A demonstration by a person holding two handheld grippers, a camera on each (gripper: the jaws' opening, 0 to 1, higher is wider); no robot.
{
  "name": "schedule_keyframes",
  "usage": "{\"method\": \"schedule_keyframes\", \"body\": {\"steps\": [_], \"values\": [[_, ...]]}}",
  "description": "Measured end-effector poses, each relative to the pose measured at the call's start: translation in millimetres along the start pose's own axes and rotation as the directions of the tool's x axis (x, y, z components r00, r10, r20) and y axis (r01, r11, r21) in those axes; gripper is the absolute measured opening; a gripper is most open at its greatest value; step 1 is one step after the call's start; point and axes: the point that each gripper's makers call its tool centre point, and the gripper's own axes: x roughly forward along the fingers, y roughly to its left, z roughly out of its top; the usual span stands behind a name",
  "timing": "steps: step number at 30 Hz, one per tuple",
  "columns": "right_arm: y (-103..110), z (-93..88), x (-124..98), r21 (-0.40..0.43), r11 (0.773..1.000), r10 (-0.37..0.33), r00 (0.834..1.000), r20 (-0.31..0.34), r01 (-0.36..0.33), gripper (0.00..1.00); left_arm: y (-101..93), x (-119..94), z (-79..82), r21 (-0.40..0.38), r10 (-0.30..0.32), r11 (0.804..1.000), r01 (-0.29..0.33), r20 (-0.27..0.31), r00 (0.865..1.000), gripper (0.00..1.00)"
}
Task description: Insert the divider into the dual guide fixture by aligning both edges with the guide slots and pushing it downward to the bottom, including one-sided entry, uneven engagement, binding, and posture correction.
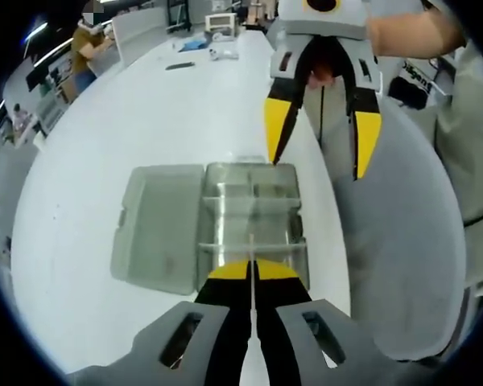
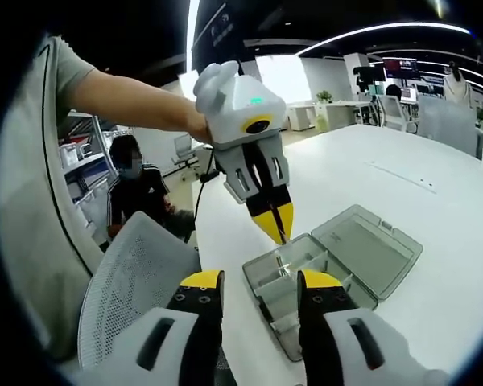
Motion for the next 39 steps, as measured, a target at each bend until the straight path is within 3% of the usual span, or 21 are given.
{"method": "schedule_keyframes", "body": {"steps": [39], "values": [[-0.7,-1.2,-2.9,0.017,1.0,-0.005,1.0,0.009,0.004,0.32,-3.7,2.7,1.9,0.03,-0.003,1.0,0.004,-0.021,1.0,0.0]]}}
